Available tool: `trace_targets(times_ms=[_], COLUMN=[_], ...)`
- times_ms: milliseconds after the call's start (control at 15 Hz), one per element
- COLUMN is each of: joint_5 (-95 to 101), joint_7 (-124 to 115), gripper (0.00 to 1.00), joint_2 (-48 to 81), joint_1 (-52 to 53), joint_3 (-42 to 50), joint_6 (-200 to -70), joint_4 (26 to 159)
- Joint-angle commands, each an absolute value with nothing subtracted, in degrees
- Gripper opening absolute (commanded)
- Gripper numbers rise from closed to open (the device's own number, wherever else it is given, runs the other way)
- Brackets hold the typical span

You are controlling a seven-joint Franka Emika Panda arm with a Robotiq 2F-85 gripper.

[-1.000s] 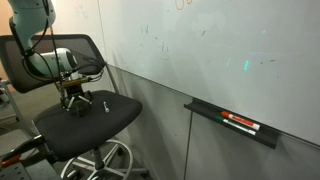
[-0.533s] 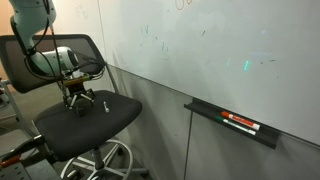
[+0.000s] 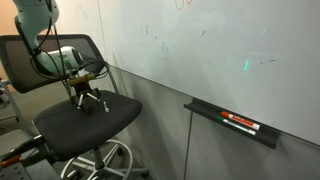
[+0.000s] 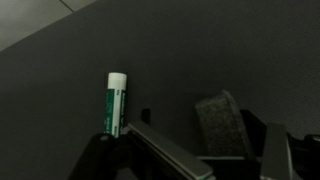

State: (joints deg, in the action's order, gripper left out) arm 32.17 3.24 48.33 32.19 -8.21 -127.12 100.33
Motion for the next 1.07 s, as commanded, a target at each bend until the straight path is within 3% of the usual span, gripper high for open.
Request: trace_targets(times_ms=[0,467,1000], joint_5=[33.6,36.3,40.6], joint_7=[3.8,3.4,3.0], gripper=[0.58,0.07,0.08], joint_2=[45.9,42.9,39.5], joint_1=[31.9,30.5,28.7], joint_3=[-8.0,-7.8,-7.1], joint_6=[-125.9,-126.1,-125.2], joint_4=[102.1,103.9,106.5])
